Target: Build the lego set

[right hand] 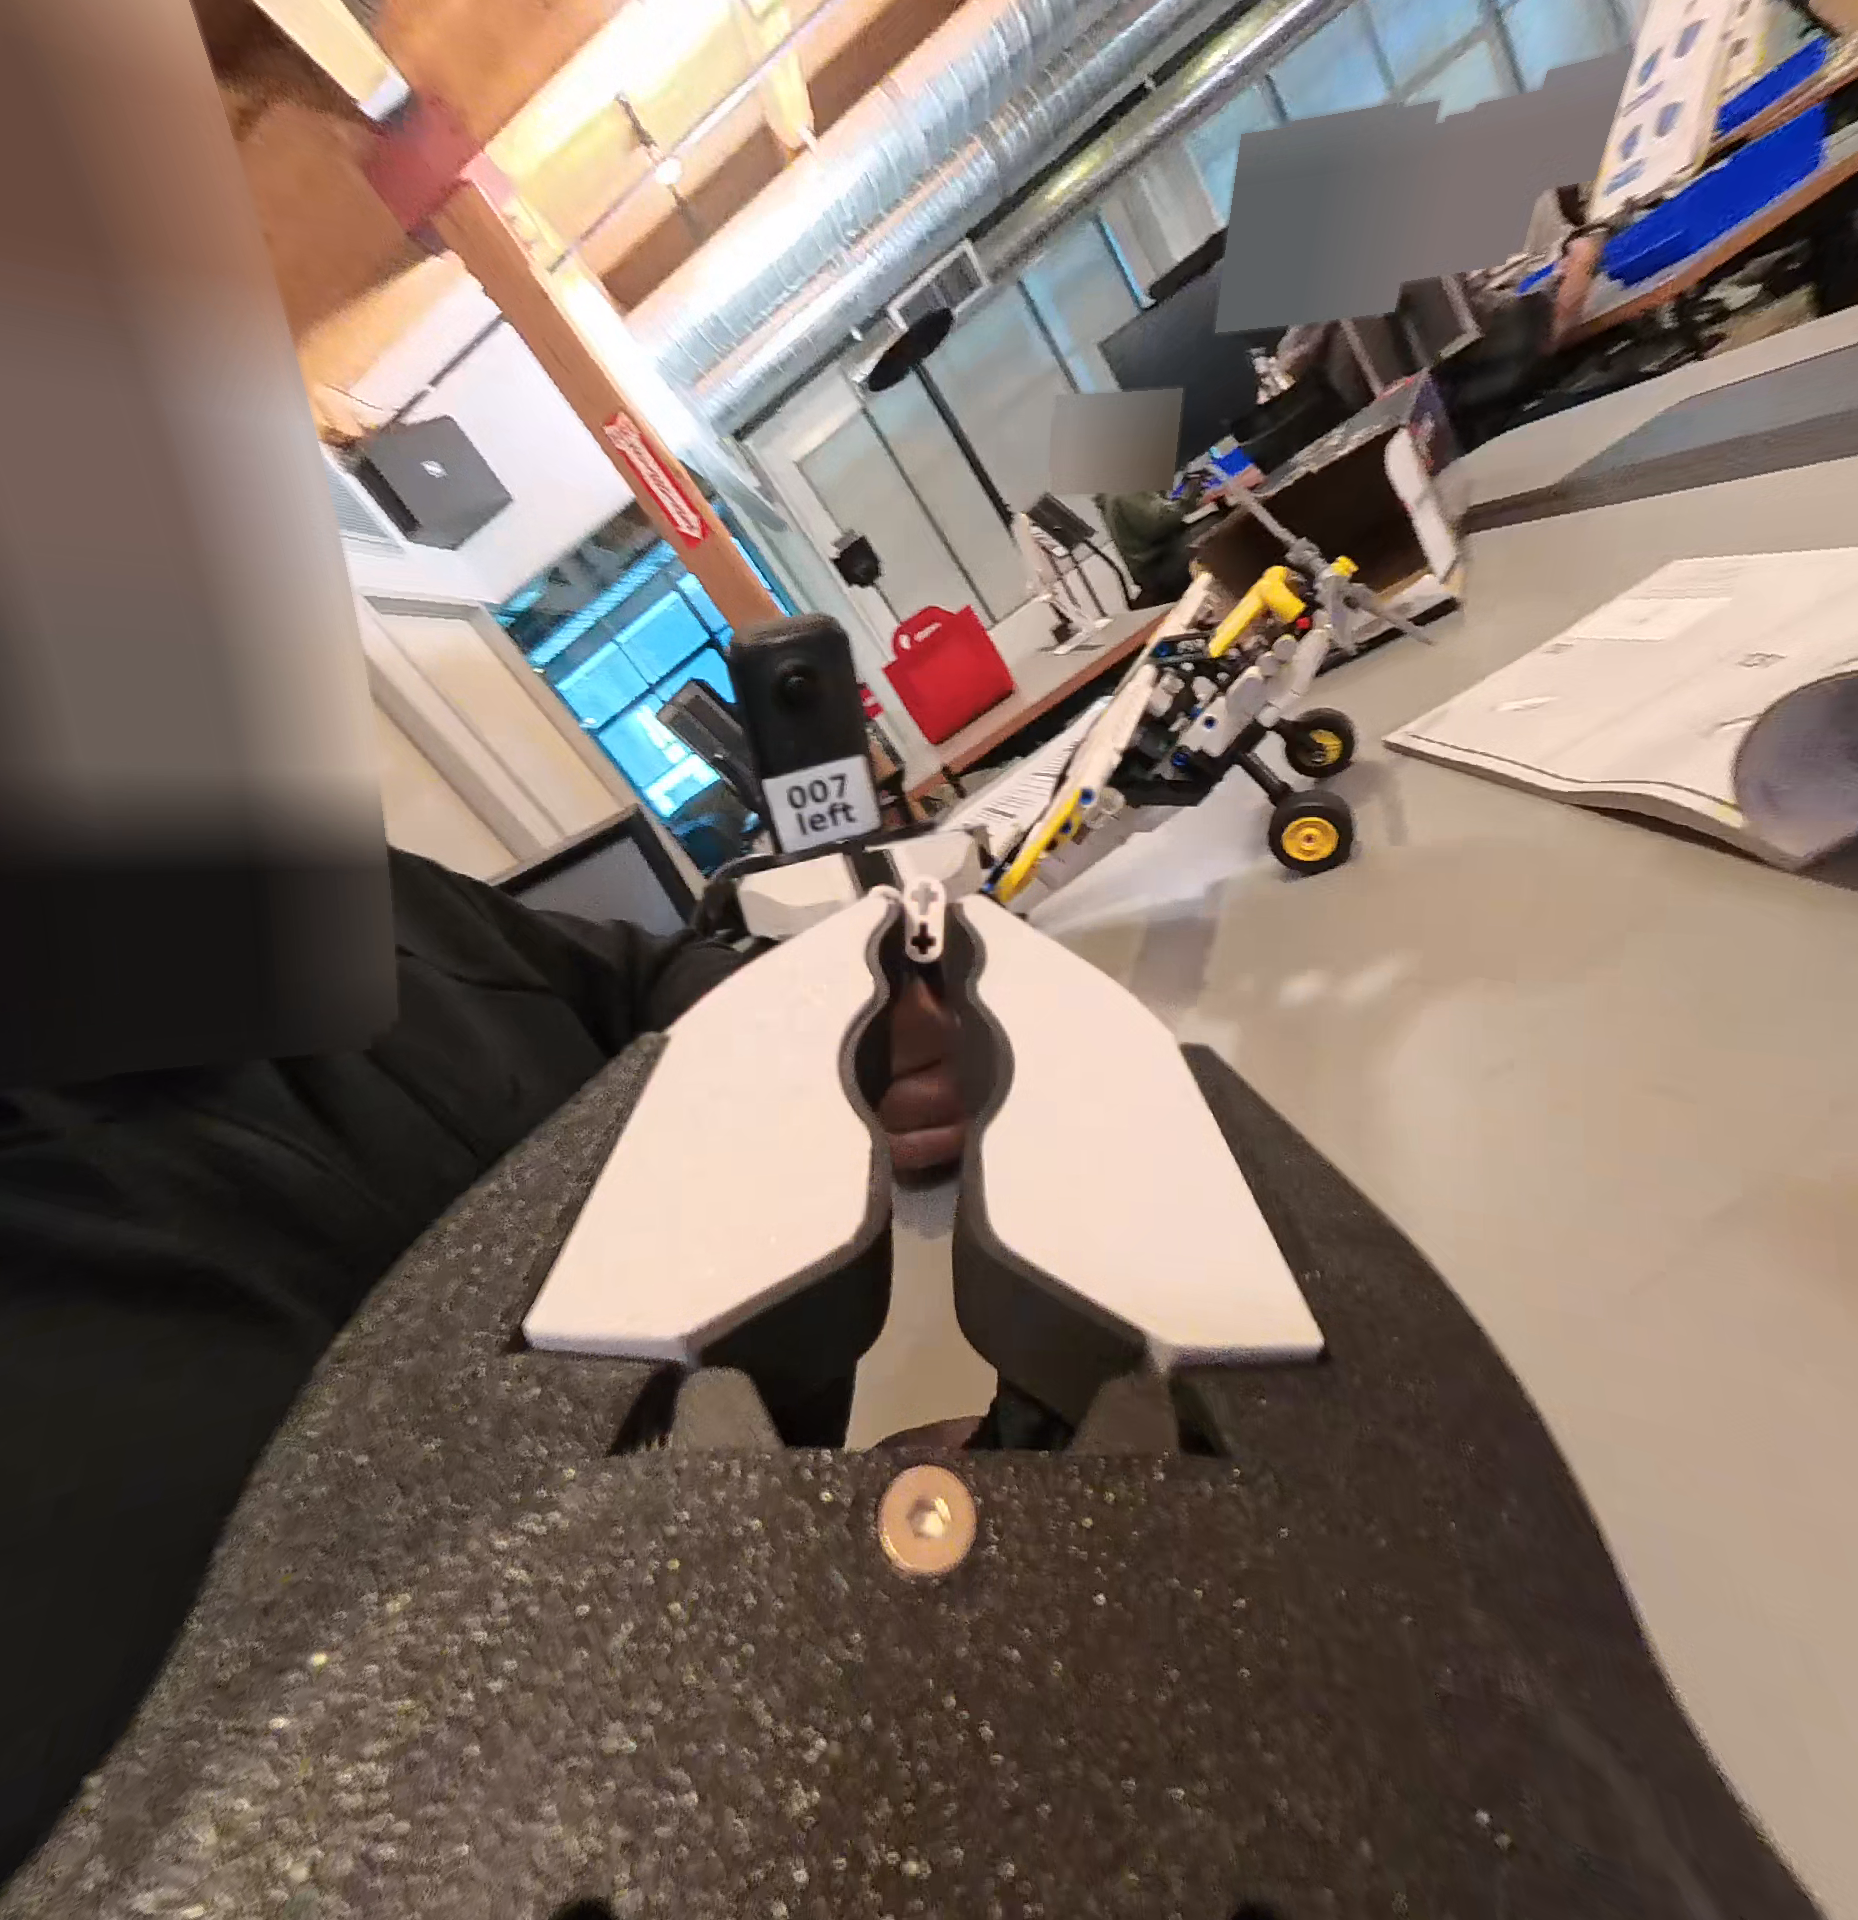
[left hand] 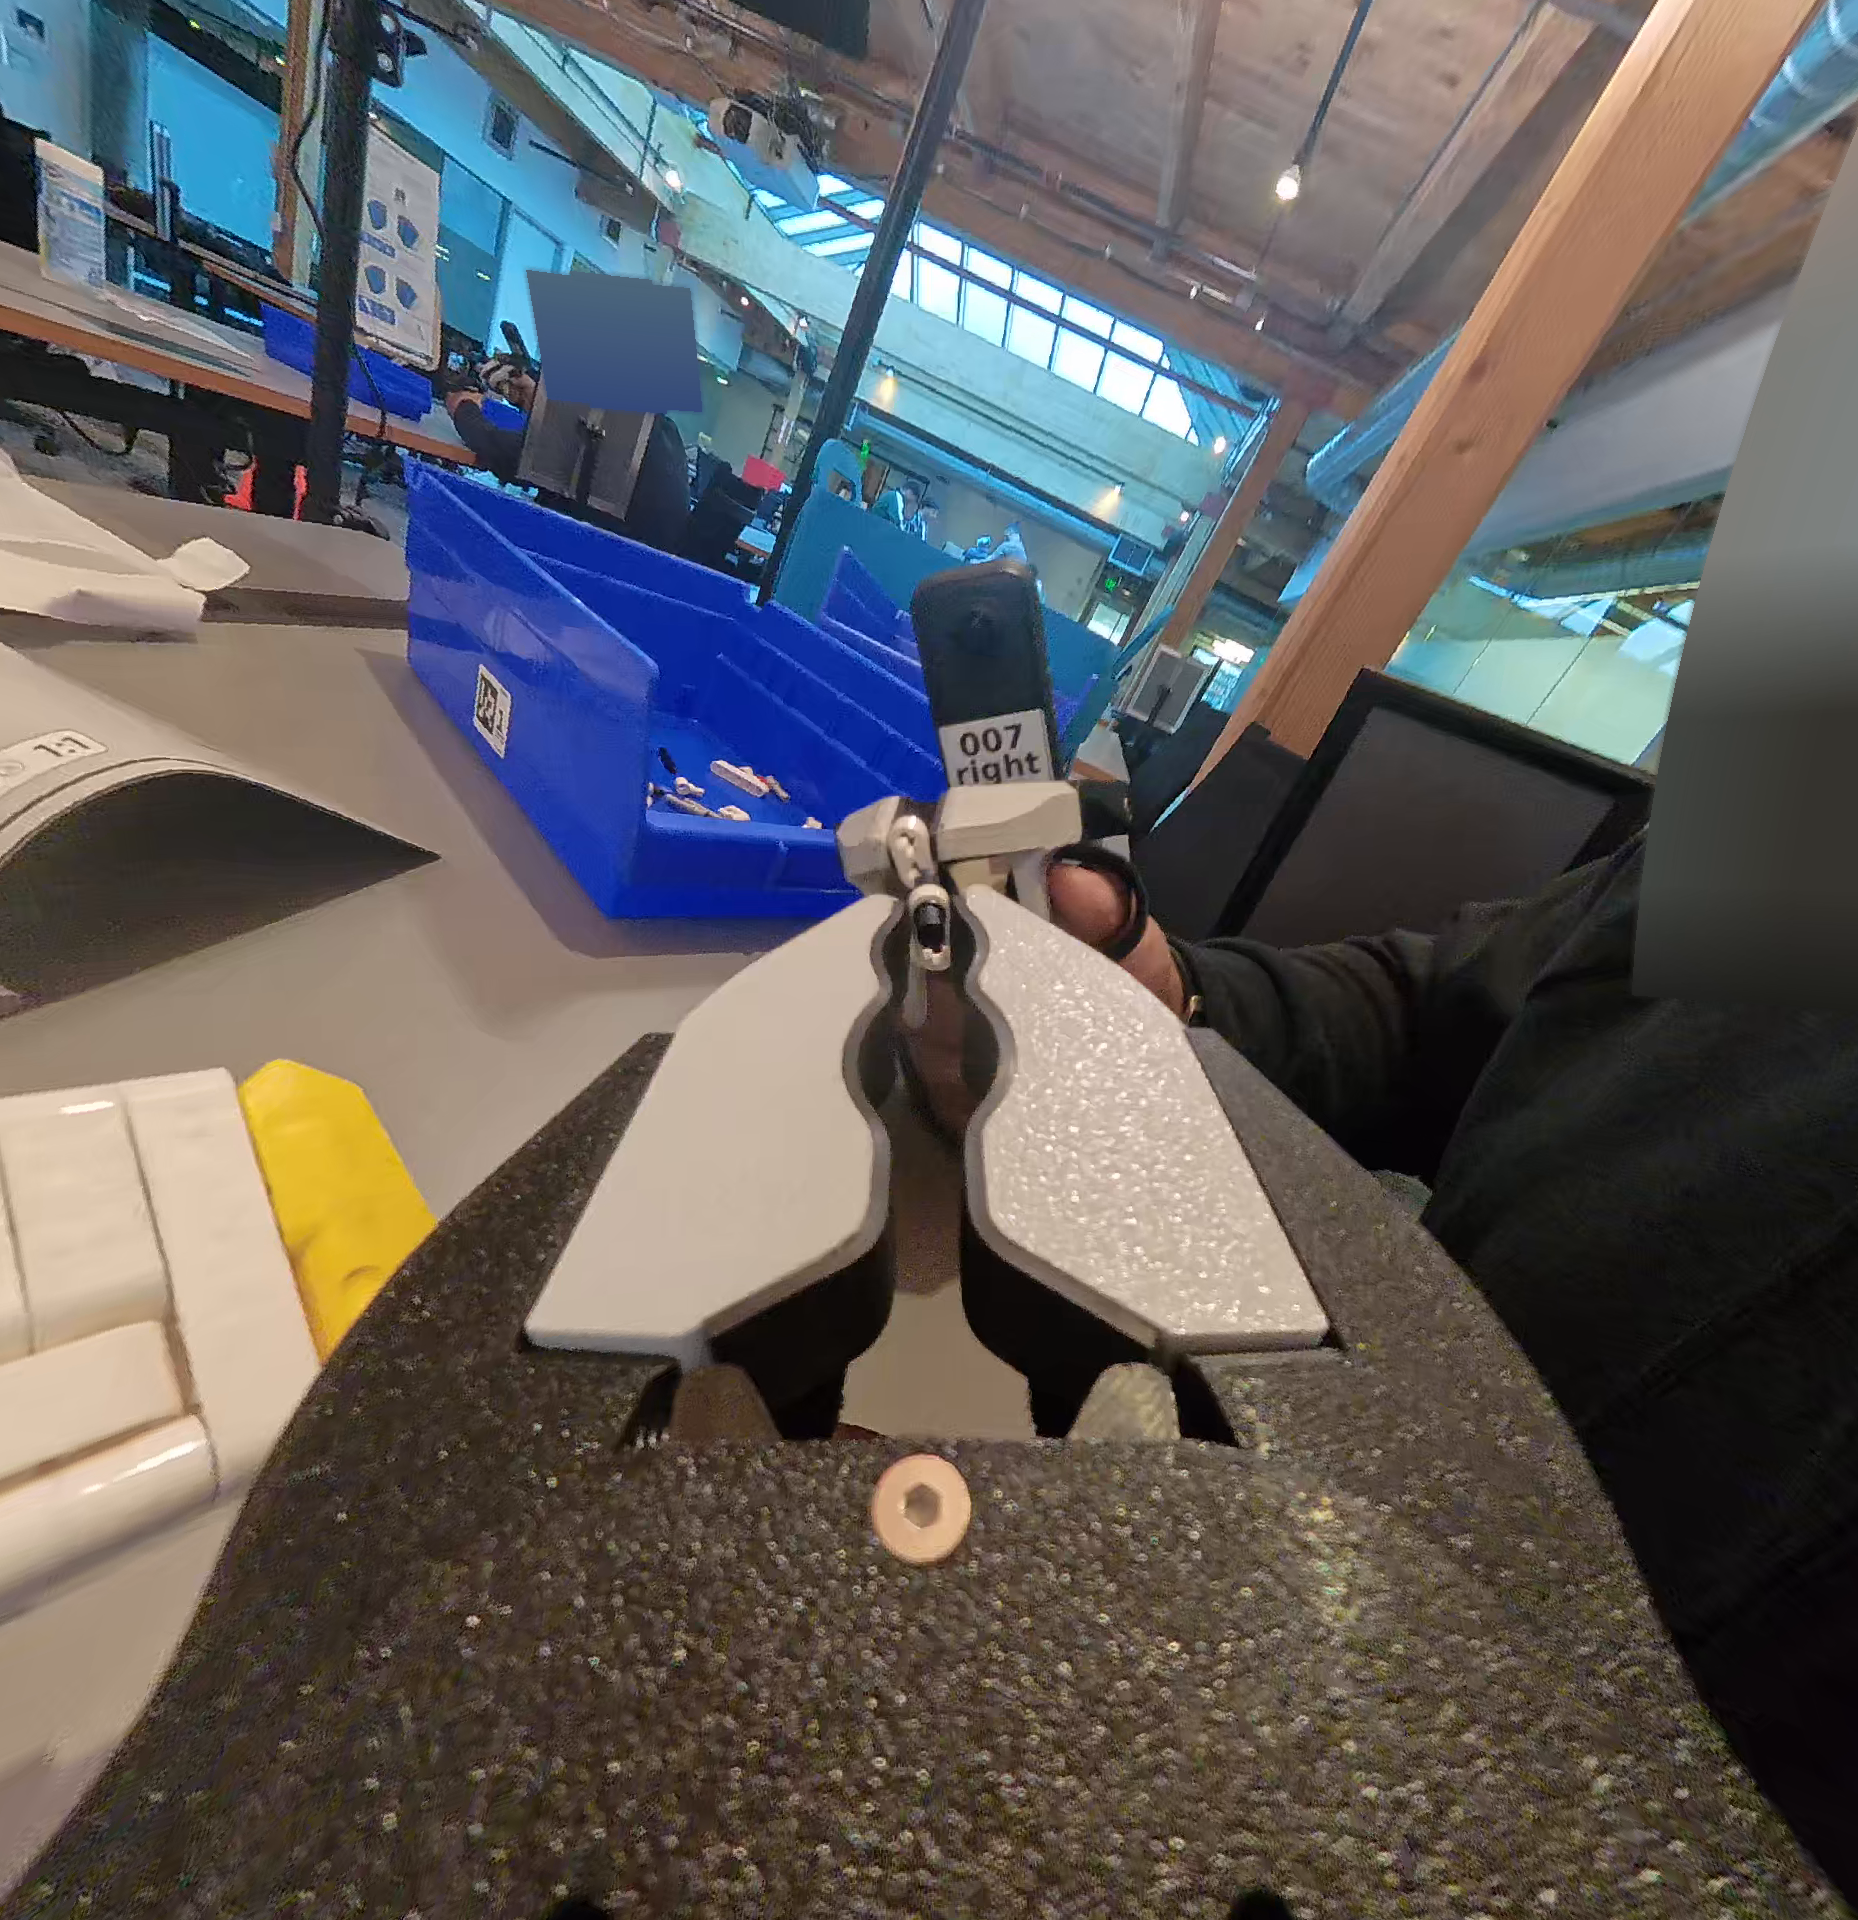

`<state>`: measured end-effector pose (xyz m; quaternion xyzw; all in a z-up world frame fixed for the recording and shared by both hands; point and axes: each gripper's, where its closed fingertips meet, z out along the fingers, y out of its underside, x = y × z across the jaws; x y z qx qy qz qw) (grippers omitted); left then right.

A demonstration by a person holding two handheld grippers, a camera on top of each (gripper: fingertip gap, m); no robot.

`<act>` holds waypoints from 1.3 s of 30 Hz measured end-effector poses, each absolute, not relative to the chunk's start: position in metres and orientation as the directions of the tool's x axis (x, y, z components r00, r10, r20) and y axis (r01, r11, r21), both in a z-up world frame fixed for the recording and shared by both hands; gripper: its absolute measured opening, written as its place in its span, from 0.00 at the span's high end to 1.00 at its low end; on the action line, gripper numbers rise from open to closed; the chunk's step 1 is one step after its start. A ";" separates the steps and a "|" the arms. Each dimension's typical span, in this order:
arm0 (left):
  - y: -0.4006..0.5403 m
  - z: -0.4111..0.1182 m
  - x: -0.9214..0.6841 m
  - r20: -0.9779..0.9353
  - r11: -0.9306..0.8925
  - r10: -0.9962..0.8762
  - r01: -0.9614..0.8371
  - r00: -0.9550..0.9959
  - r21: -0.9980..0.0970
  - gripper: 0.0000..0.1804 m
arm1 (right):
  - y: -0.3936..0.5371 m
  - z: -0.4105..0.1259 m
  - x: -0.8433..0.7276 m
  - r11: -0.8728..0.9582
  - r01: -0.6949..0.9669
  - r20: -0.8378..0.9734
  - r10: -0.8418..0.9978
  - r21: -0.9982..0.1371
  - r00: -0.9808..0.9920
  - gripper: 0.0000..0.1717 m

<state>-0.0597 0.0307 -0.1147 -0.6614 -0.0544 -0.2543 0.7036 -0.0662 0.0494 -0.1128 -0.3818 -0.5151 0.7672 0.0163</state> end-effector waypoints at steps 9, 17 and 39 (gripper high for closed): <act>0.029 -0.112 -0.061 0.468 0.011 -0.309 0.495 0.828 -0.869 0.96 | 0.033 -0.108 -0.065 -0.498 0.422 -0.604 0.290 -0.758 -0.743 0.96; 0.028 -0.111 -0.061 0.483 0.008 -0.327 0.514 0.812 -0.858 0.96 | 0.031 -0.111 -0.066 -0.481 0.430 -0.607 0.308 -0.764 -0.732 0.96; 0.028 -0.128 -0.039 0.432 -0.189 -0.413 0.389 0.802 -0.902 0.96 | 0.029 -0.128 -0.044 -0.232 0.470 -0.524 0.355 -0.852 -0.774 0.96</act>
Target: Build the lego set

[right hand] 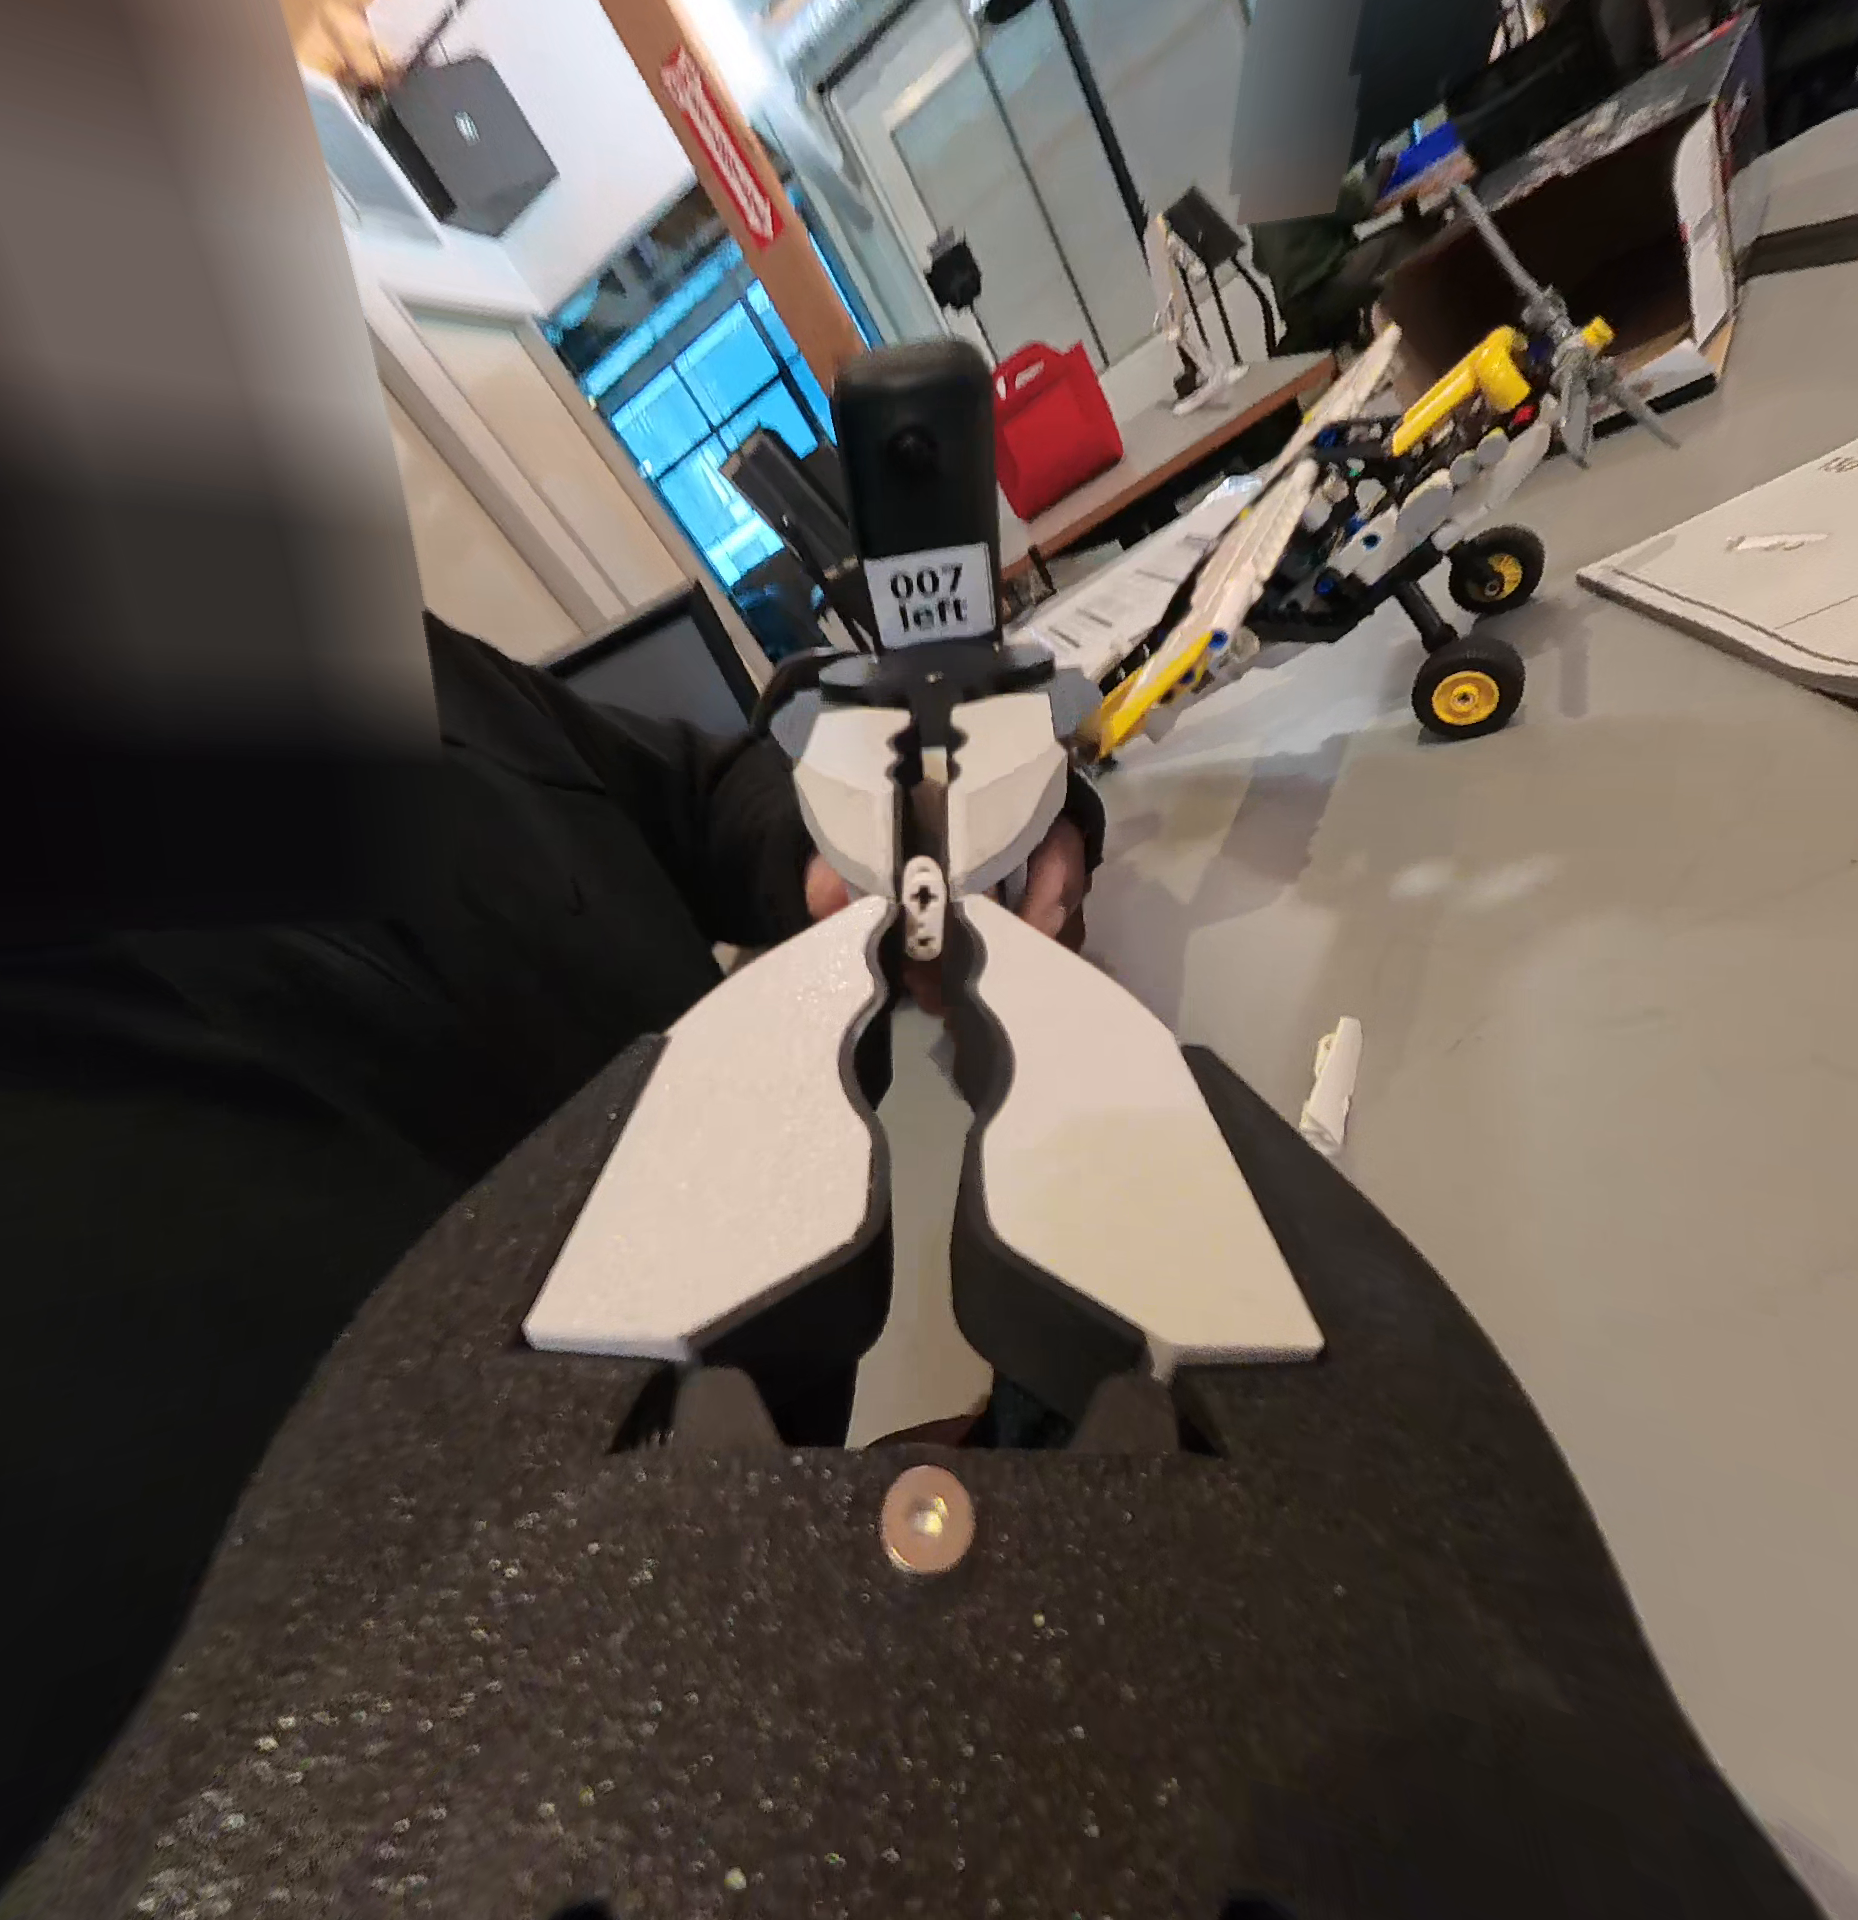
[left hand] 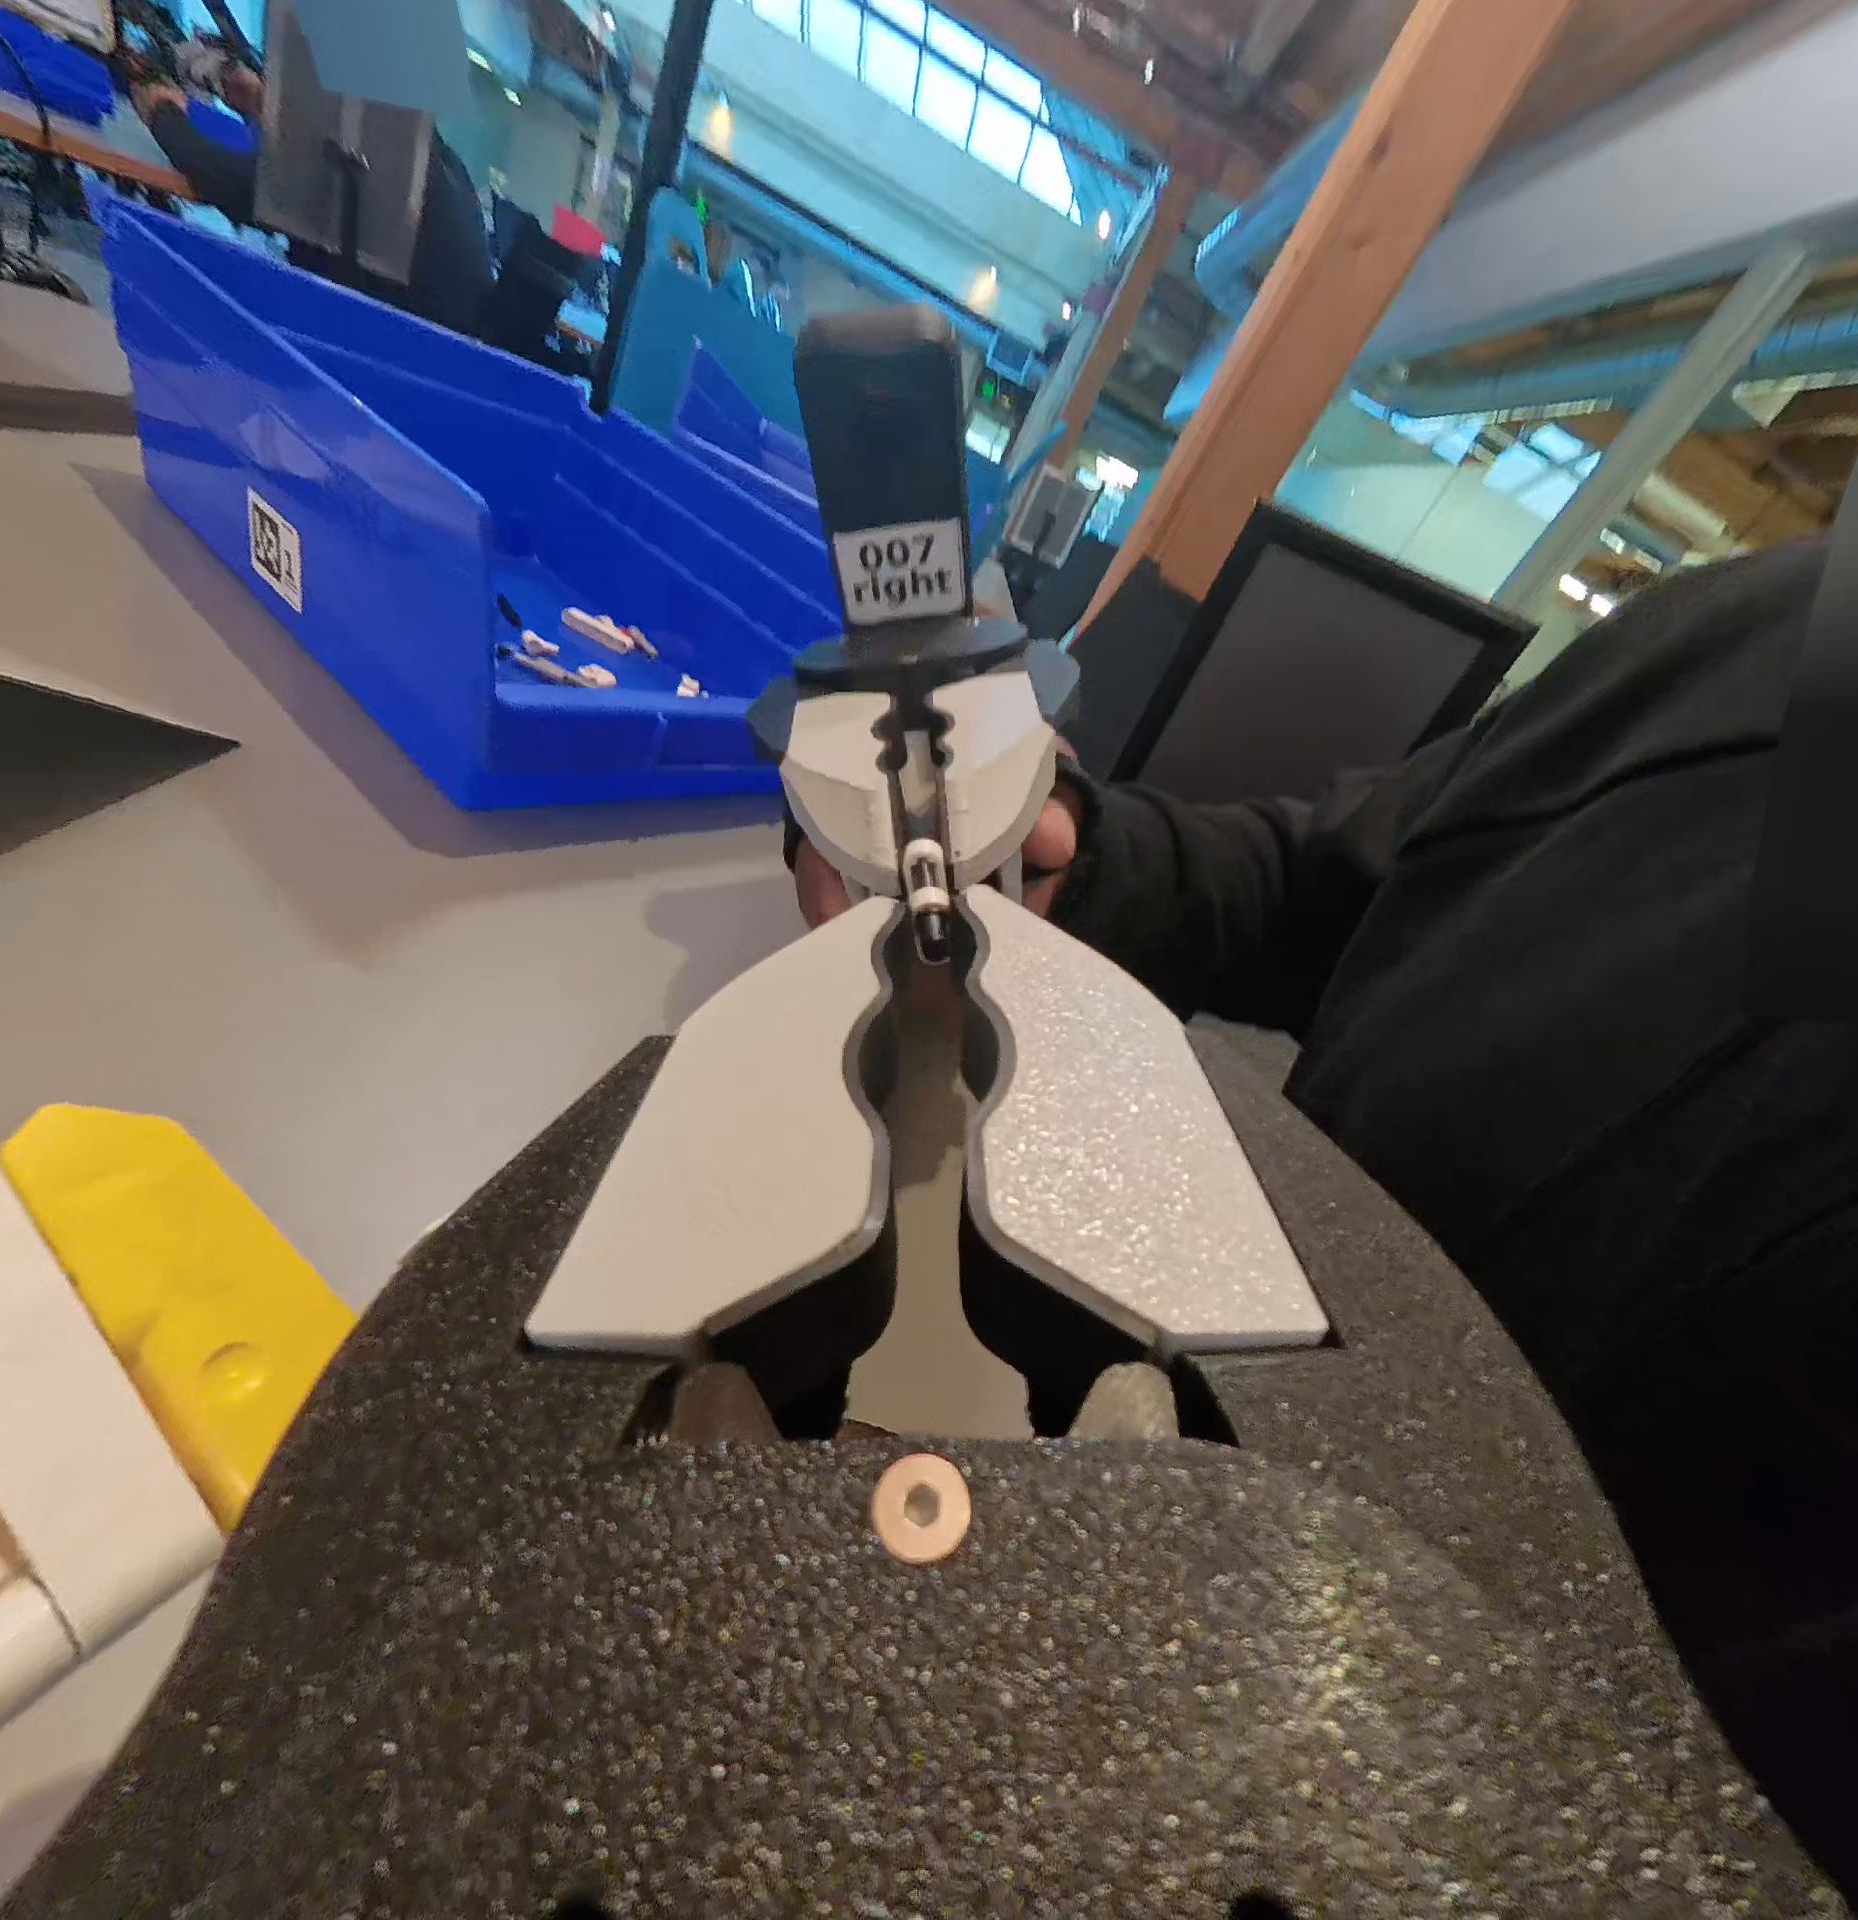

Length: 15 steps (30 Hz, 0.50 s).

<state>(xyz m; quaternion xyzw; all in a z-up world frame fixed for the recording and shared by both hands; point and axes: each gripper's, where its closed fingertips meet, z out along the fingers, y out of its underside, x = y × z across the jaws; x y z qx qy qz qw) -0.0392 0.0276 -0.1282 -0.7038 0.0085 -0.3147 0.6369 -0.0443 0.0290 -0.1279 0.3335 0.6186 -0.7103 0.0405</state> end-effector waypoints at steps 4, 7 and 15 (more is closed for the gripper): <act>0.025 -0.137 -0.031 0.414 -0.261 -0.450 0.327 0.792 -0.908 0.97 | 0.027 -0.136 -0.036 -0.151 0.495 -0.515 0.342 -0.855 -0.786 0.96; 0.023 -0.138 -0.024 0.417 -0.288 -0.489 0.309 0.766 -0.906 0.96 | 0.024 -0.137 -0.029 -0.137 0.516 -0.532 0.286 -0.846 -0.797 0.96; 0.020 -0.137 -0.017 0.446 -0.306 -0.522 0.328 0.727 -0.894 0.96 | 0.021 -0.134 -0.021 -0.135 0.534 -0.551 0.219 -0.834 -0.805 0.96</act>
